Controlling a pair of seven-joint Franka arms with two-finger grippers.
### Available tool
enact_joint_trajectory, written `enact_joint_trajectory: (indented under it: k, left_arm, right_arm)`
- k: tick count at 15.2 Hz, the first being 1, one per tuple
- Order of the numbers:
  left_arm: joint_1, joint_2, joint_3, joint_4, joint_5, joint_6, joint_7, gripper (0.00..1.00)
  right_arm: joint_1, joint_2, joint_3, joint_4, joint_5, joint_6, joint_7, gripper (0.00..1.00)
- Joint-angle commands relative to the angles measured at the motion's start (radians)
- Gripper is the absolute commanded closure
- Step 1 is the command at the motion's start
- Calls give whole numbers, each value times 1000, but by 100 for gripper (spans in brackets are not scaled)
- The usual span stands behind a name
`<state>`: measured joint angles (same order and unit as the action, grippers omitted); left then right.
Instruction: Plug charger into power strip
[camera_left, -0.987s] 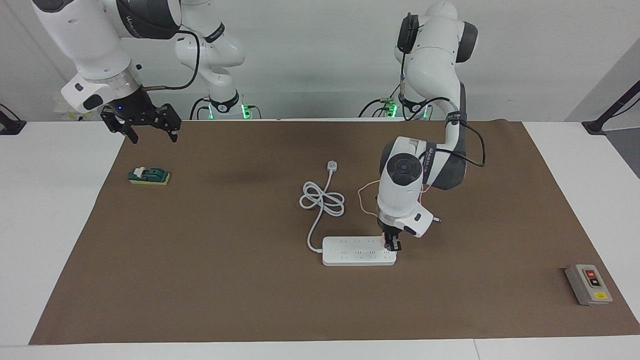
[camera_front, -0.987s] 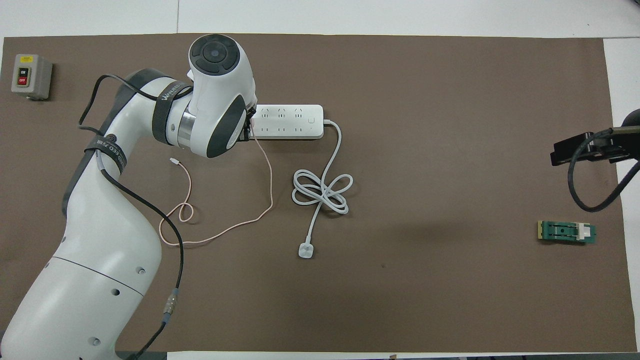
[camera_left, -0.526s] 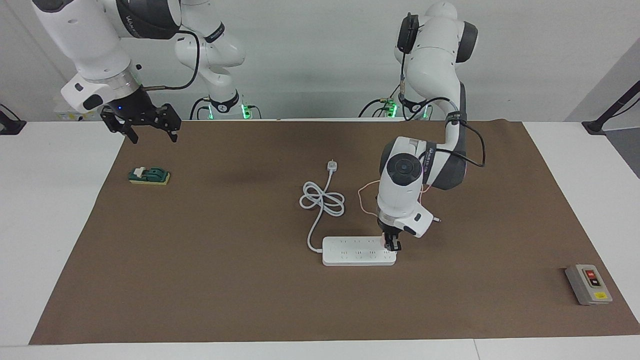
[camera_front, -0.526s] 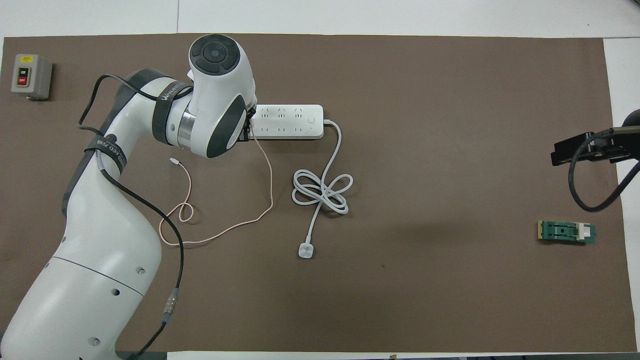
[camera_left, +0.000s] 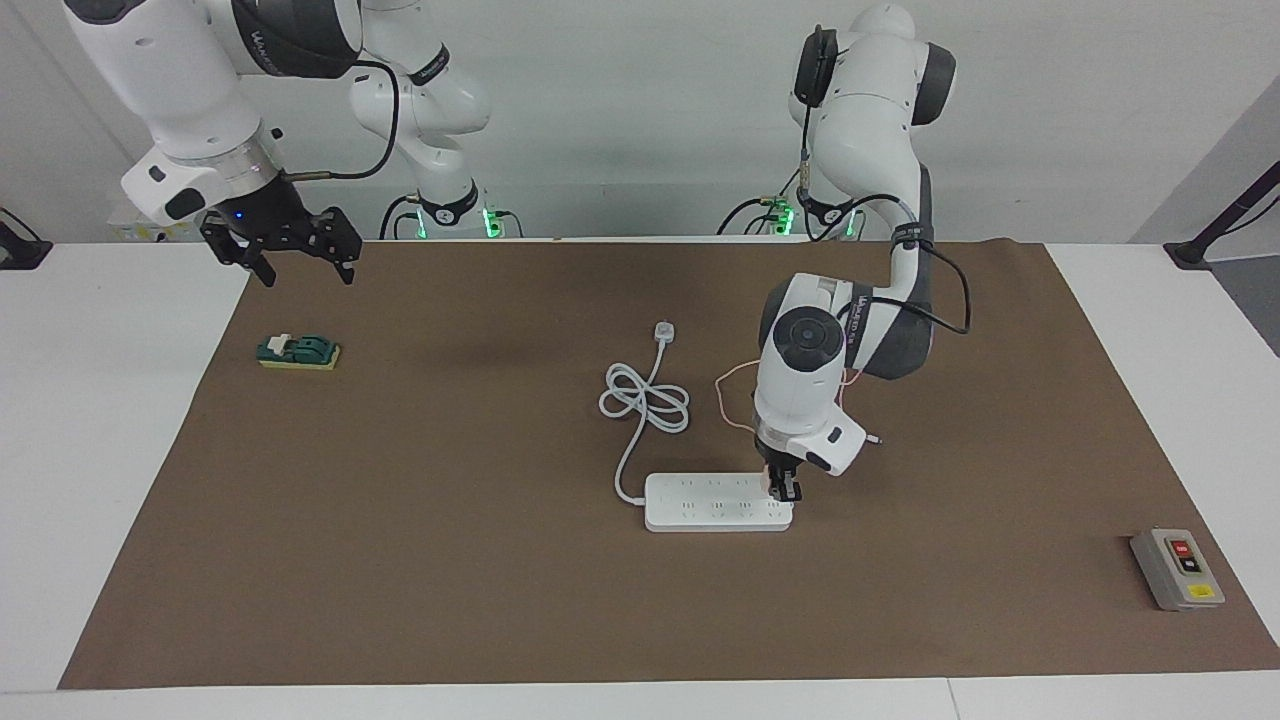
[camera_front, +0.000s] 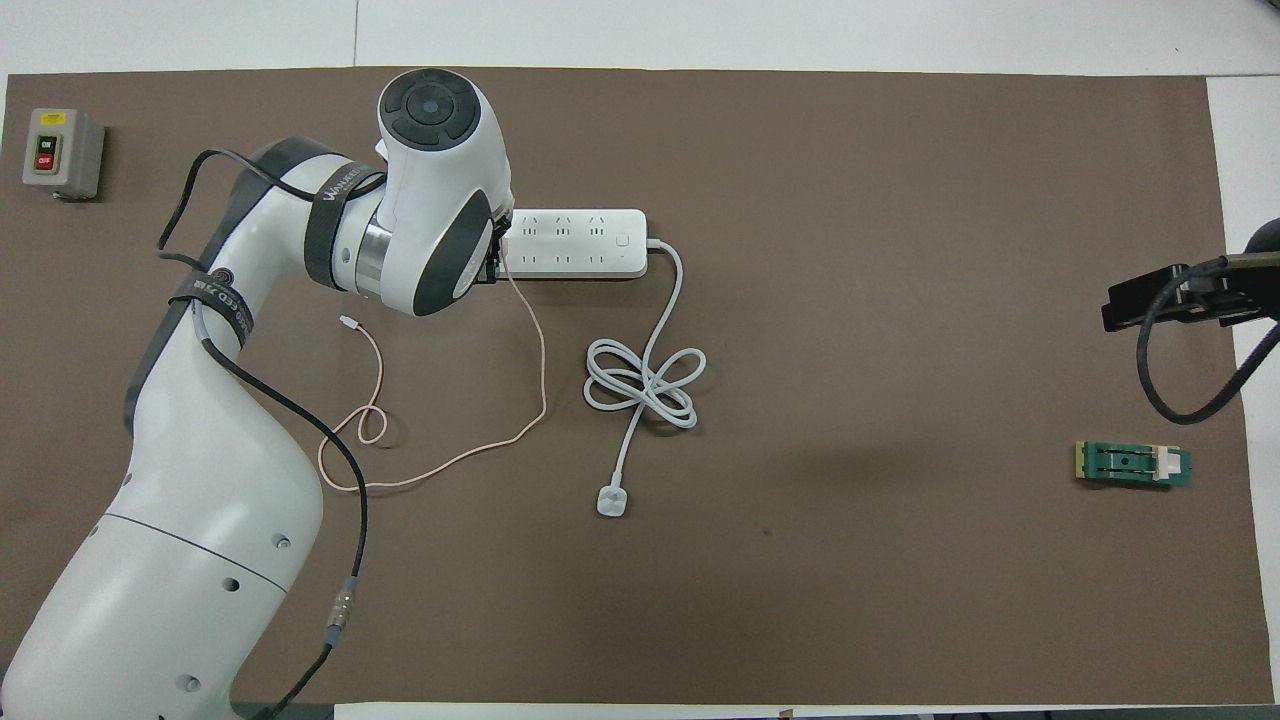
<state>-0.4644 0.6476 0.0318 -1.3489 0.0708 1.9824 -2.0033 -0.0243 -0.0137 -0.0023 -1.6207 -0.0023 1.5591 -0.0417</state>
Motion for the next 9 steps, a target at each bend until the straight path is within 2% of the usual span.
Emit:
enact_joint_trajectory:
  k: [1, 9]
  left_arm:
    - [-3, 7, 2, -39, 14, -8, 9, 100]
    - [-2, 12, 2, -45, 14, -4, 27, 100]
  right_arm:
    - [-17, -17, 8, -16, 18, 9, 6, 0]
    - [-17, -17, 8, -16, 18, 7, 6, 0]
